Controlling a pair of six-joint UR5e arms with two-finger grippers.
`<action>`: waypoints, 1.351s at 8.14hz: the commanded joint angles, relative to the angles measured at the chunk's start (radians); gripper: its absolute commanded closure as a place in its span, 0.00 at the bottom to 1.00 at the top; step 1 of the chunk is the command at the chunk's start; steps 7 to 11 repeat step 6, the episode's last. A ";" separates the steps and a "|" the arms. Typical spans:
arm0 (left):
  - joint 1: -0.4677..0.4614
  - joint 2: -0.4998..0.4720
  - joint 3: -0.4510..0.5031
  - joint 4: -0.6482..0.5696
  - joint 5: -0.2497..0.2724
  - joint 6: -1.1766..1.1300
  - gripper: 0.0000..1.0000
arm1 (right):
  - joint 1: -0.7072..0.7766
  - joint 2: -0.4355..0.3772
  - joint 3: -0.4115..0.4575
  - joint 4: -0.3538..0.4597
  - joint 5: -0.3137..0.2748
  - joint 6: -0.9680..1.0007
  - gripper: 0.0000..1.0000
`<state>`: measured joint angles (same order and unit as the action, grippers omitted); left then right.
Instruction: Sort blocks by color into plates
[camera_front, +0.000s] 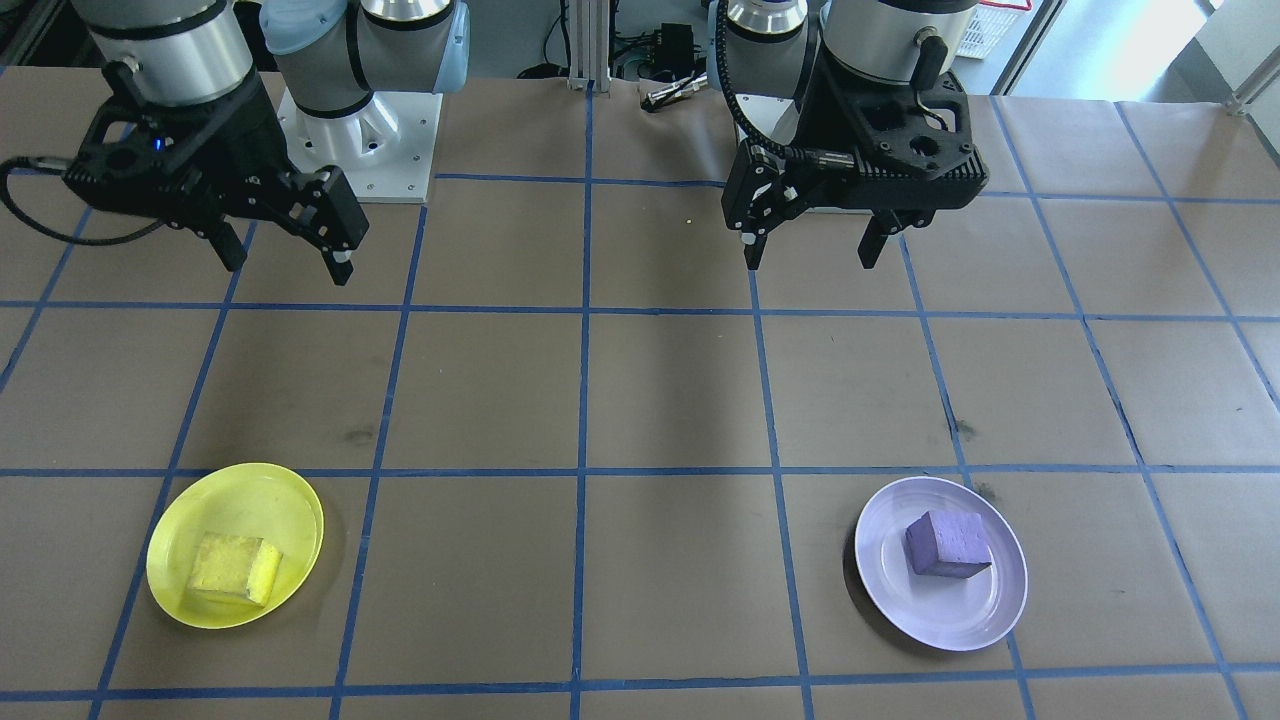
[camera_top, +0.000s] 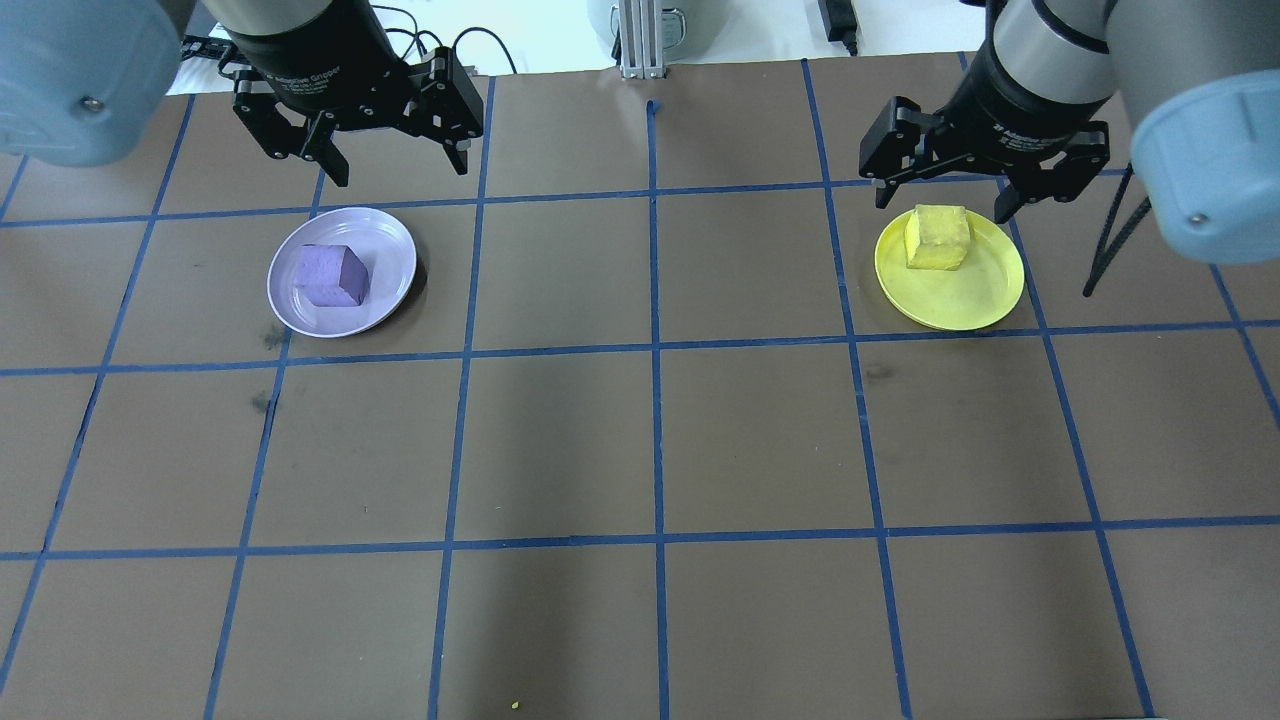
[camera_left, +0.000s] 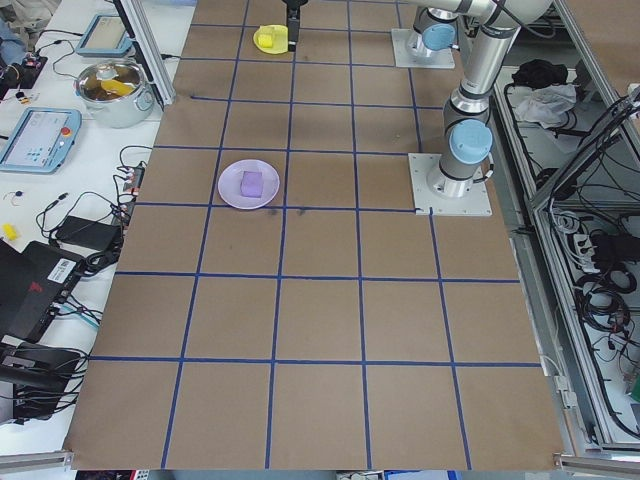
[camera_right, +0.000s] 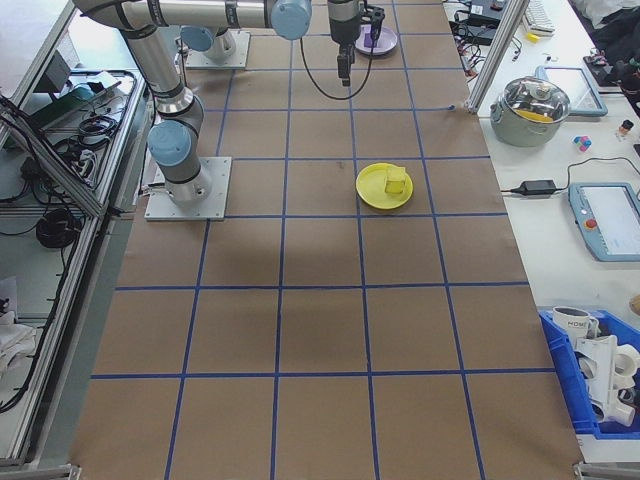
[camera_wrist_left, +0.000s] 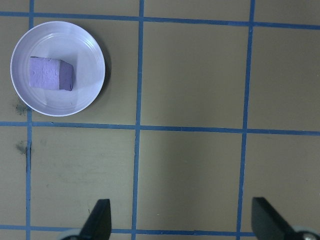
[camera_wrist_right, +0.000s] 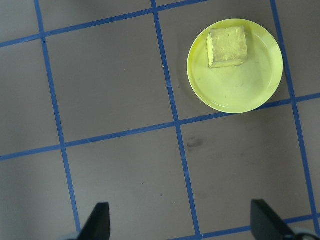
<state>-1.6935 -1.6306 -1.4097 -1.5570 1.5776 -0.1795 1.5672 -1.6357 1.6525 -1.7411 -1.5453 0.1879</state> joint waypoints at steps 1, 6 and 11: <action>0.000 0.000 0.000 0.000 -0.002 0.000 0.00 | 0.005 -0.035 0.032 0.031 -0.012 0.005 0.00; 0.000 0.000 0.000 0.000 -0.001 0.000 0.00 | 0.004 -0.043 0.052 0.025 -0.012 0.005 0.00; 0.000 0.000 0.000 0.000 -0.001 0.000 0.00 | 0.004 -0.043 0.052 0.025 -0.012 0.005 0.00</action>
